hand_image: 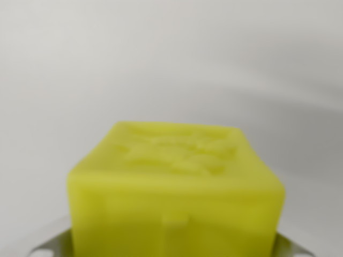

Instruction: Pick yellow cube

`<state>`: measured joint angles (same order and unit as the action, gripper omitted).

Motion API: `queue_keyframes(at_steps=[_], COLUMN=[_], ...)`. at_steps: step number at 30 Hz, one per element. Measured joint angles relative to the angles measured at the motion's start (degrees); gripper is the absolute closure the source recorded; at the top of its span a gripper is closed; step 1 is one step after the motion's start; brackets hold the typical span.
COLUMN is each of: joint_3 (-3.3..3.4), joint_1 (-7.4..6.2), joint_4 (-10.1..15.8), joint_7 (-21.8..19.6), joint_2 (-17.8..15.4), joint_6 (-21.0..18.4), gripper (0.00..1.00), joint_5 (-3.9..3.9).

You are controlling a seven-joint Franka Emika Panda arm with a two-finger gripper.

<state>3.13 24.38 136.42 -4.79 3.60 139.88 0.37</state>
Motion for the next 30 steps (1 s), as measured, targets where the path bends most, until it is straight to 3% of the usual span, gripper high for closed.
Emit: queue_keyframes(at_steps=[30], joint_3=[0.00], joint_1=[0.01], joint_4=[-3.5], joint_7=[-0.4], joint_2=[-7.1], joint_6=[-10.6], gripper=[1.00], joint_5=[-0.55])
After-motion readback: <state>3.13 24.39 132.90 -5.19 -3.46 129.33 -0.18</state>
